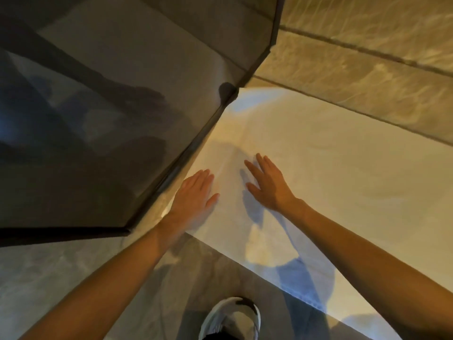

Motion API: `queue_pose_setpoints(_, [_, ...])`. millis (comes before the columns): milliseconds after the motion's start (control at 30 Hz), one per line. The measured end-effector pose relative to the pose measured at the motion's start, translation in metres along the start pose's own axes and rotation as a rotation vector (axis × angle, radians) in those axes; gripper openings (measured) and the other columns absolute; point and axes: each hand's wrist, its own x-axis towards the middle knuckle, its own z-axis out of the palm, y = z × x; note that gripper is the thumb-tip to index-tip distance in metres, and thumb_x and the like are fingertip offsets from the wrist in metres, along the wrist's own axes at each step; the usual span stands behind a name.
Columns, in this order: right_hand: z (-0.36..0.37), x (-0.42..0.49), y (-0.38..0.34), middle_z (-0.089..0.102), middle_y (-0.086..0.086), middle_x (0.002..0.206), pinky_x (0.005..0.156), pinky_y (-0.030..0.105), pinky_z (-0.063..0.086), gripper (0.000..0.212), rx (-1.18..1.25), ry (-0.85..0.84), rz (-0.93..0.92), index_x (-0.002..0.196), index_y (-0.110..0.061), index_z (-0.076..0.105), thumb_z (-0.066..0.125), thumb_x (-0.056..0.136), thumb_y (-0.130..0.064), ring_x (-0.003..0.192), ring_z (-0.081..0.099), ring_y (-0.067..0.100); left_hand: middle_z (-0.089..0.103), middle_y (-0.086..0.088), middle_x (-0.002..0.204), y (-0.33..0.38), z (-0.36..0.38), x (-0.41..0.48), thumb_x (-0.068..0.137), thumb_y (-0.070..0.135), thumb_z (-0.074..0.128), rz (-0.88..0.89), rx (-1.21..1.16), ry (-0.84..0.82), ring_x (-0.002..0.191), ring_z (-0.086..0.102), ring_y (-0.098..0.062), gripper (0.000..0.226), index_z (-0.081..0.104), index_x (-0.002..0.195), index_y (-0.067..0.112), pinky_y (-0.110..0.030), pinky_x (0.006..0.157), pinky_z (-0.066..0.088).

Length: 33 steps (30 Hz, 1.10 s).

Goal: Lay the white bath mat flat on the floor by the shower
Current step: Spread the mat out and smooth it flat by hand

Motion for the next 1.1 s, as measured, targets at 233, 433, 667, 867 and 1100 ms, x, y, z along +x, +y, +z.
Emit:
queue_pose_setpoints(233, [-0.06, -0.001, 0.058, 0.028, 0.03, 0.146, 0.109, 0.055, 0.025, 0.075, -0.046, 0.048, 0.102, 0.138, -0.005, 0.038, 0.023, 0.085, -0.056, 0.135, 0.026, 0.047, 0.034, -0.012, 0.147, 0.033, -0.049, 0.135, 0.095, 0.034, 0.045, 0.019, -0.219, 0.228, 0.137, 0.028, -0.028, 0.052, 0.035, 0.139, 0.008, -0.041, 0.112, 0.024])
queue_pose_setpoints(433, [-0.075, 0.02, 0.086, 0.032, 0.029, 0.145, 0.105, 0.054, 0.032, 0.059, -0.04, 0.043, 0.162, 0.137, -0.003, 0.04, 0.046, 0.088, -0.034, 0.133, 0.032, 0.046, 0.039, -0.019, 0.14, 0.048, -0.067, 0.229, 0.093, 0.03, 0.052, -0.094, -0.316, 0.309, 0.131, 0.033, -0.033, 0.054, 0.035, 0.136, 0.002, -0.039, 0.108, 0.025])
queue_pose_setpoints(667, [-0.116, 0.053, 0.082, 0.023, 0.019, 0.152, 0.11, 0.04, 0.027, 0.049, 0.086, 0.147, 0.241, 0.136, -0.006, 0.042, 0.054, 0.089, -0.017, 0.14, 0.022, 0.033, 0.05, -0.024, 0.129, 0.055, -0.092, 0.245, 0.09, 0.02, 0.057, -0.377, -0.728, 0.307, 0.12, 0.046, -0.037, 0.047, 0.042, 0.13, -0.001, -0.041, 0.094, 0.038])
queue_pose_setpoints(867, [-0.13, 0.062, 0.092, 0.038, 0.016, 0.146, 0.106, 0.038, 0.032, 0.04, 0.116, 0.139, 0.277, 0.128, -0.009, 0.051, 0.051, 0.088, -0.014, 0.136, 0.03, 0.03, 0.063, -0.02, 0.111, 0.053, -0.103, 0.265, 0.086, 0.018, 0.062, -0.468, -0.965, 0.253, 0.104, 0.057, -0.035, 0.028, 0.06, 0.111, 0.007, -0.029, 0.079, 0.042])
queue_pose_setpoints(1100, [-0.112, 0.097, 0.127, 0.048, 0.027, 0.134, 0.1, 0.049, 0.04, 0.04, 0.058, 0.189, 0.244, 0.123, -0.001, 0.056, 0.056, 0.085, -0.013, 0.122, 0.046, 0.042, 0.064, -0.017, 0.107, 0.052, -0.089, 0.291, 0.085, 0.007, 0.052, -0.257, -0.818, 0.392, 0.099, 0.059, -0.033, 0.025, 0.064, 0.107, 0.009, -0.028, 0.078, 0.043])
